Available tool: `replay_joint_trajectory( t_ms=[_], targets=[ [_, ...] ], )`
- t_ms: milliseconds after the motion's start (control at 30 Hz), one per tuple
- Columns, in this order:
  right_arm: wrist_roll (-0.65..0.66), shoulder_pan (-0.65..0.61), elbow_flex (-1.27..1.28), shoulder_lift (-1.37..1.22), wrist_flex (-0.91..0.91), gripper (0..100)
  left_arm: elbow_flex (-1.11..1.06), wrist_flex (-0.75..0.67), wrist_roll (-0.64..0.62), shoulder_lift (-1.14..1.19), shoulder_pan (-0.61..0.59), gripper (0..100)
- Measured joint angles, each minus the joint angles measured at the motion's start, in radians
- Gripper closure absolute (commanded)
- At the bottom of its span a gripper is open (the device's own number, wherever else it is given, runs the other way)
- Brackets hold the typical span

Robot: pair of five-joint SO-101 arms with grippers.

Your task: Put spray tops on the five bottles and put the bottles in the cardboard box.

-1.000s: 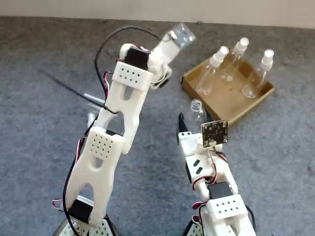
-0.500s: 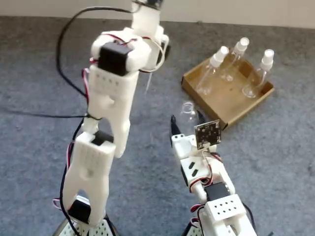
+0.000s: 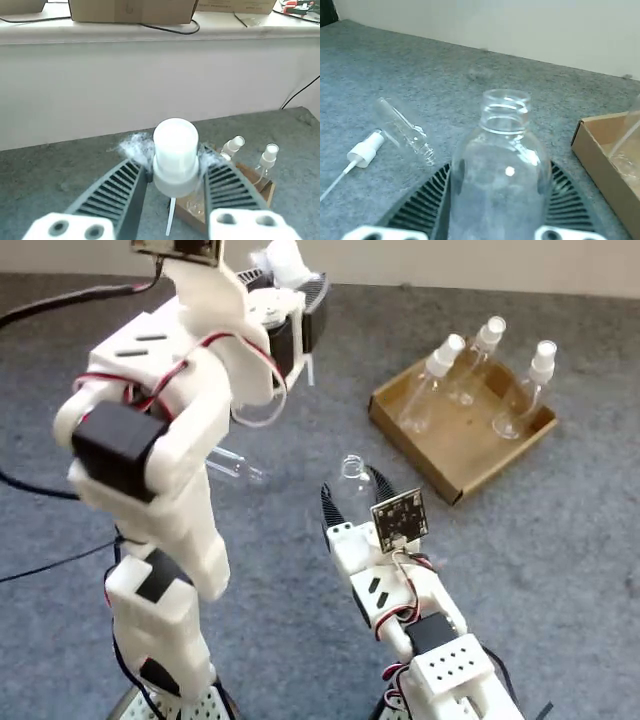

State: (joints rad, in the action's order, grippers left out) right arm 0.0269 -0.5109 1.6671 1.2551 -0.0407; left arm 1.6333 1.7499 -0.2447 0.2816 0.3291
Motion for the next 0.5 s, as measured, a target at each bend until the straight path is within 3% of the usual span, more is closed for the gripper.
replay_joint_trajectory(
  t_ms=[400, 500],
  targets=[
    [0.0, 0.0, -0.005, 0.071, 0.008, 82.1, 0.0, 0.0, -0.003, -0.054, 0.127, 91],
    [0.0, 0.0, -0.005, 0.181, 0.11, 82.1, 0.0, 0.0, -0.003, -0.075, 0.126, 91]
  ],
)
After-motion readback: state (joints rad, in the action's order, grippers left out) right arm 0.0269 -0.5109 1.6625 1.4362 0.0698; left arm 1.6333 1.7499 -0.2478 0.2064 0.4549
